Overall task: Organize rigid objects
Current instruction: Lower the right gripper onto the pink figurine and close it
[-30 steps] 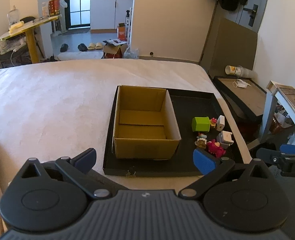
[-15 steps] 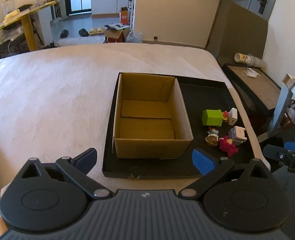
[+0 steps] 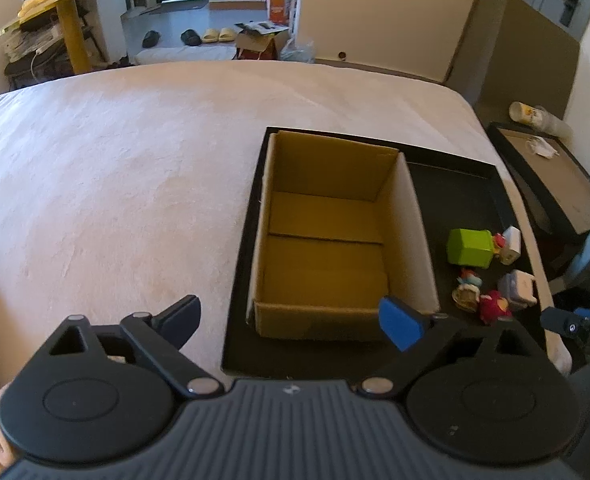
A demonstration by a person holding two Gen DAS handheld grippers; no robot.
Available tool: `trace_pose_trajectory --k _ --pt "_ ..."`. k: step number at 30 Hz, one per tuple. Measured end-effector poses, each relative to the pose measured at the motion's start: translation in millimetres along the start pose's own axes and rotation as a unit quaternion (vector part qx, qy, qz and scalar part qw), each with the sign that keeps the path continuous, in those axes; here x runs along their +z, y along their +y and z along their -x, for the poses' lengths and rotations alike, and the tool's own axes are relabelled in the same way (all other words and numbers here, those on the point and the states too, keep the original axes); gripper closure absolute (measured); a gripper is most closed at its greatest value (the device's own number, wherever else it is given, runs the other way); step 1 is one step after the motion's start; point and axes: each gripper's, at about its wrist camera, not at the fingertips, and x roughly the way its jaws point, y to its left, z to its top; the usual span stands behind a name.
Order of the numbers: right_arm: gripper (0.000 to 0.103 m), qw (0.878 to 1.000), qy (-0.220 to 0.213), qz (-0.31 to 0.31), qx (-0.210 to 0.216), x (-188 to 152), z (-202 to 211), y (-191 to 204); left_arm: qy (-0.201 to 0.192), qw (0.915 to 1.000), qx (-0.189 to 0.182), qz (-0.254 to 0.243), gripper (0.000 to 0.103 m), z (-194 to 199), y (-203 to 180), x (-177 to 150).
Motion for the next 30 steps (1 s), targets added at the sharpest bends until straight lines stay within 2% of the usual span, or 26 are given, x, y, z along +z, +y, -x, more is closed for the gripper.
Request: trace_pose_trajectory --k 9,18,23,26,27,28,30 --pt "0.039 0.998 0.059 -0.019 -0.003 10.0 -45.1 -17.4 0.039 0.9988 0.012 0.028 0.038 -36.0 11.8 20.7" --pt "0.042 0.995 0.101 -0.004 -0.026 13.7 -84.1 -25.7 0.077 0.9956 0.022 0.049 0.055 -67.6 20.3 31.2" --pt "0.042 0.99 0.13 0.029 -0.047 11.2 -106.2 -22.0 0.106 0.9917 0.019 0.069 0.056 -88.2 26.2 33.5" --pt "0.042 0.988 0.138 0.032 -0.061 6.7 -114.8 -22.1 0.121 0.9895 0.024 0.076 0.063 -97.3 28.9 32.9" --pt "0.042 0.988 0.14 0.032 -0.063 5.3 -117.4 -22.0 0.126 0.9887 0.024 0.077 0.065 -100.8 29.7 32.8" --pt "0.042 0.987 0.138 0.037 -0.068 3.9 -119.3 -21.1 0.134 0.9876 0.022 0.079 0.072 -105.2 31.4 33.3" --pt "0.052 0.986 0.145 0.041 -0.068 1.9 -125.6 -22.0 0.147 0.9848 0.026 0.089 0.083 -110.6 34.6 33.8"
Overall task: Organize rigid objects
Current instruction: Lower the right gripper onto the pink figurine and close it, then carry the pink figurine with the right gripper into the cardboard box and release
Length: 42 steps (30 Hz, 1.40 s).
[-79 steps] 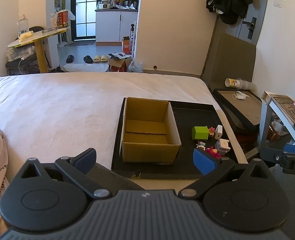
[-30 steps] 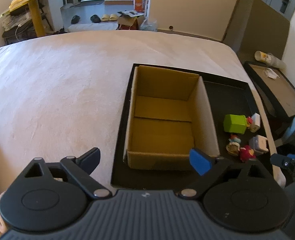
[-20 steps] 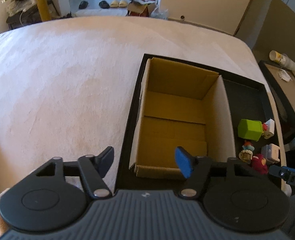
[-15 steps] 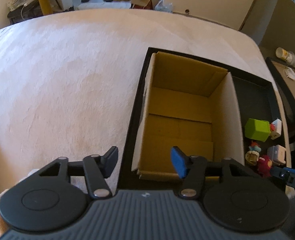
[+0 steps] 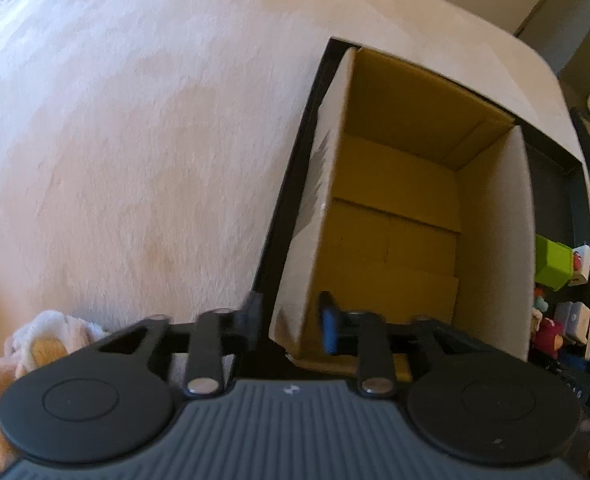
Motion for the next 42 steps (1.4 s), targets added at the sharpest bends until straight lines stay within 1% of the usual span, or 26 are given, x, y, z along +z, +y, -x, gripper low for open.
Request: trace_pose_trajectory --k 1,2,3,7,13,16,20,23,30,36,42 --pt "0.057 1.0 0.003 -0.001 0.002 -1.5 -3.0 0.0 -0.002 1.0 0.004 0.002 0.087 0.6 0.6 -0.8" --pt "0.069 1.0 0.008 -0.002 0.002 -1.7 -6.0 -0.5 -0.008 0.9999 0.009 -0.002 0.09 1.8 -0.9 -2.0" --pt "0.072 1.0 0.013 -0.005 0.004 -3.7 -8.4 -1.4 -0.013 0.9998 0.013 -0.012 0.092 3.4 -3.6 -3.5" --pt "0.073 1.0 0.002 -0.002 0.013 -7.6 -2.8 -1.7 -0.024 0.9993 0.016 -0.023 0.092 6.9 -7.3 -6.5" --pt "0.073 0.999 -0.029 0.001 0.023 -7.9 21.8 -3.2 -0.034 0.9988 0.018 -0.03 0.092 14.2 -11.6 -11.0" --pt "0.073 0.999 -0.045 0.002 0.028 -6.5 36.1 -1.3 -0.036 0.9987 0.01 -0.034 0.092 17.9 -11.4 -12.0" --pt "0.073 0.997 -0.065 0.005 0.037 -6.6 53.7 2.5 -0.04 0.9985 0.01 -0.038 0.092 21.6 -12.2 -15.8" --pt "0.073 0.996 -0.078 0.01 0.044 -5.3 64.5 9.6 -0.046 0.9978 0.011 -0.046 0.092 24.2 -13.9 -18.6" --pt "0.073 0.992 -0.104 0.025 0.067 7.4 86.5 34.8 -0.048 0.9981 -0.004 -0.038 0.092 27.1 -8.3 -20.3" --pt "0.073 0.989 -0.116 0.044 0.08 17.7 93.7 53.1 -0.052 0.9976 -0.012 -0.043 0.092 27.7 -6.4 -22.0" --pt "0.073 0.986 -0.121 0.06 0.098 30.8 96.5 72.8 -0.046 0.9972 -0.028 -0.052 0.092 25.9 -7.9 -22.8"
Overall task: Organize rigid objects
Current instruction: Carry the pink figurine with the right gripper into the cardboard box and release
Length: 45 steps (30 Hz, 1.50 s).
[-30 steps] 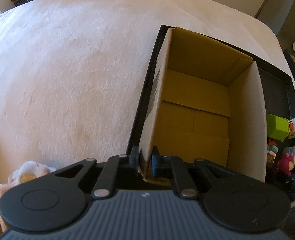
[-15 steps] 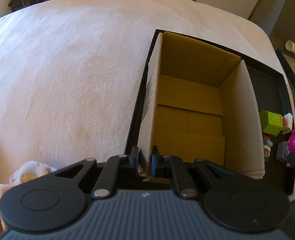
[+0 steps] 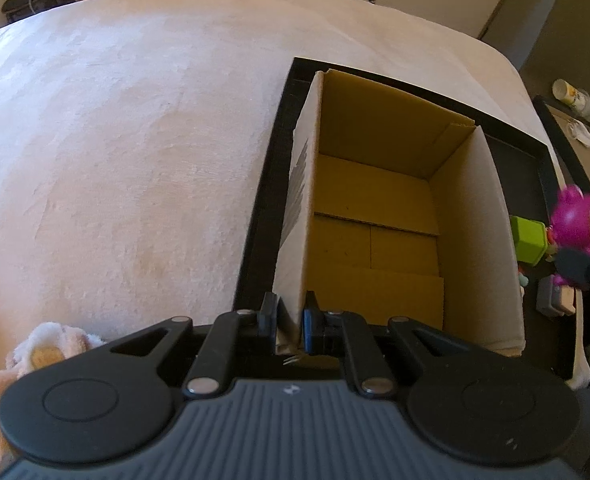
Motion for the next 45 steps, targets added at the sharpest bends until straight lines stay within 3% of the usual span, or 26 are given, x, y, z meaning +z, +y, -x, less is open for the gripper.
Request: trace_pose_trajectory --k 5,30,45 --pt "0.073 1.0 -0.003 0.009 0.014 11.4 -7.5 16.7 0.021 0.9997 -0.009 -0.005 0.092 -5.6 -2.1 1.5" --pt "0.072 0.997 0.043 0.036 0.043 23.5 -67.1 72.4 0.046 0.9982 -0.036 0.013 0.09 -17.2 7.7 6.4" --pt "0.072 0.997 0.033 0.043 0.053 37.1 -80.7 90.0 0.043 0.9974 -0.05 0.029 0.089 -19.3 12.3 5.5"
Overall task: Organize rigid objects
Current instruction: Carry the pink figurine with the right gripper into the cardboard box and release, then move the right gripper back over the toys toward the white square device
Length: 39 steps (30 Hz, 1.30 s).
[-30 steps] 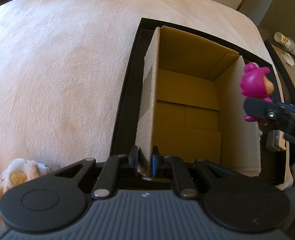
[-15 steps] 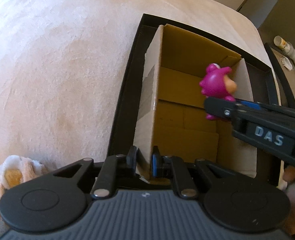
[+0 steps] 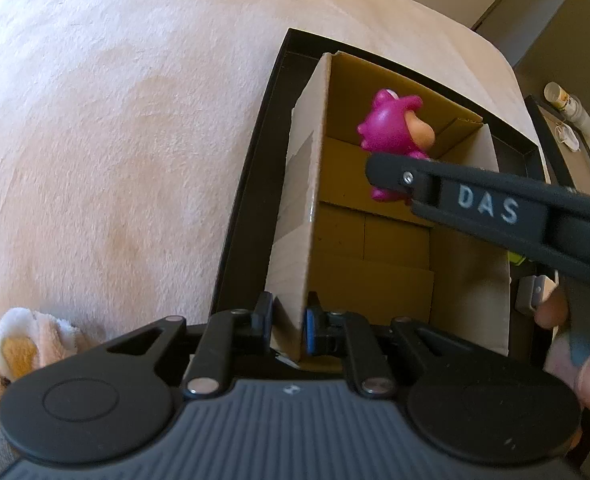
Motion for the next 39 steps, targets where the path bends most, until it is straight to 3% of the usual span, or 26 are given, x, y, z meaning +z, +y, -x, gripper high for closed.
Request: trace_pose_trajectory --k 11,17,21,39 --pt "0.066 1.0 -0.005 -0.023 0.018 3.4 -14.4 -6.6 -0.007 0.9999 -0.001 0.016 0.089 3.3 2.5 0.0" --pt "0.064 0.999 -0.001 -0.03 0.018 -3.5 5.8 -15.0 -0.021 0.9996 0.004 0.019 0.09 9.2 2.2 -1.0" --pt "0.054 0.999 -0.009 -0.029 0.018 -9.5 21.8 -18.0 -0.029 0.9993 0.008 0.022 0.09 12.5 2.3 -1.0" --pt "0.037 0.997 -0.037 -0.06 -0.024 -35.6 68.7 -51.8 -0.039 0.9985 0.038 -0.003 0.092 15.9 -6.9 -3.7"
